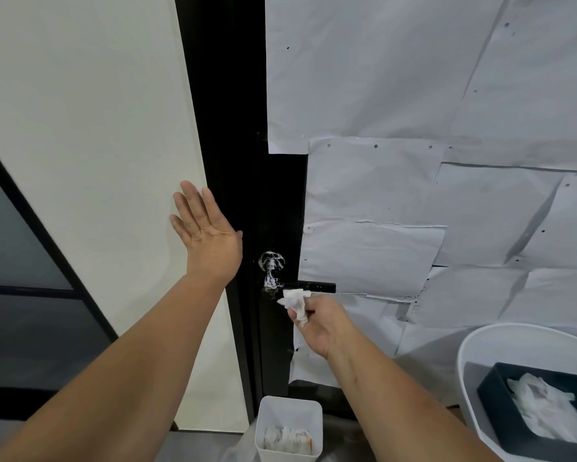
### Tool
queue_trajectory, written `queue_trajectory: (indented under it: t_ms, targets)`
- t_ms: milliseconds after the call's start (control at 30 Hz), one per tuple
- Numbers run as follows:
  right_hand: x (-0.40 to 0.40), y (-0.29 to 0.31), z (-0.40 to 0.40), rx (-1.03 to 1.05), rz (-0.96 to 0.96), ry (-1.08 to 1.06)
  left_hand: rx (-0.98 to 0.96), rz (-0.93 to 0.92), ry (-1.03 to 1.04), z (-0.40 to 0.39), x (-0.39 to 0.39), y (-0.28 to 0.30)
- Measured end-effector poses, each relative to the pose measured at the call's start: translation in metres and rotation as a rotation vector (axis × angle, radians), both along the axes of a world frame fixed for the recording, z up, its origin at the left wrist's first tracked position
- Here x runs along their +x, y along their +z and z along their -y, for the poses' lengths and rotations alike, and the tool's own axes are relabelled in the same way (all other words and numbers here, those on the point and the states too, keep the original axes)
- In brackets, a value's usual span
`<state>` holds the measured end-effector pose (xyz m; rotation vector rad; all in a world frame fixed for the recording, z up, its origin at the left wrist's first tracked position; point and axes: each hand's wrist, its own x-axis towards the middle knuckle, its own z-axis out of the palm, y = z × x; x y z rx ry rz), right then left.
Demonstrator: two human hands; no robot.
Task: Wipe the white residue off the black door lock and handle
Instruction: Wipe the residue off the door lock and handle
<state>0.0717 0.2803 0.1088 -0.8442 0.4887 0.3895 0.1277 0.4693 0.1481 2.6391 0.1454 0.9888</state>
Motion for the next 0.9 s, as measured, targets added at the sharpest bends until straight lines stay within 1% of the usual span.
queue_trajectory:
  t_ms: [100, 167, 267, 300, 400, 433, 467, 533, 567, 633, 700, 767, 833, 900]
  targets:
    - [-0.006, 0.001, -0.005, -0.008, 0.100, 0.052, 0.000, 0.004, -0.013, 0.000, 0.001, 0.000]
    - [-0.006, 0.005, -0.009, -0.158, 0.202, 0.101, 0.009, 0.003, -0.006, 0.001, 0.002, -0.001]
    - [0.000, 0.012, -0.008, -0.544, 0.328, 0.084, 0.002, -0.005, -0.001, 0.000, 0.000, -0.001]
    - [0.002, 0.009, -0.005, -0.696, 0.404, 0.054, 0.004, -0.007, 0.002, 0.000, 0.000, -0.001]
    - [0.003, -0.006, 0.005, -1.329, 0.782, -0.038, 0.002, -0.005, 0.003, 0.000, 0.000, 0.000]
    - [0.002, -0.014, 0.007, -1.491, 0.894, -0.006, 0.001, -0.006, 0.001, 0.000, 0.000, 0.000]
    - [0.001, -0.020, 0.007, -1.590, 0.968, 0.071, 0.001, -0.007, 0.000, 0.000, 0.000, 0.000]
    - [-0.003, -0.028, 0.003, -1.671, 1.047, 0.246, -0.004, -0.010, -0.004, 0.000, 0.000, 0.000]
    - [-0.006, -0.030, 0.000, -1.697, 1.084, 0.288, -0.007, -0.010, -0.006, 0.001, 0.000, 0.000]
    - [-0.010, -0.030, -0.002, -1.691, 1.129, 0.258, -0.005, -0.014, -0.008, 0.001, -0.001, 0.001]
    - [-0.007, -0.026, 0.000, -1.631, 1.098, 0.176, -0.005, -0.022, -0.006, 0.001, -0.001, 0.002]
    - [-0.002, -0.024, 0.004, -1.679, 1.071, 0.151, -0.011, -0.027, -0.005, 0.002, -0.002, 0.002]
    - [-0.001, -0.024, 0.006, -1.772, 1.098, 0.208, -0.016, -0.029, -0.004, 0.002, -0.002, 0.002]
    - [-0.003, -0.028, 0.004, -1.800, 1.160, 0.312, -0.017, -0.030, 0.000, 0.002, -0.001, 0.001]
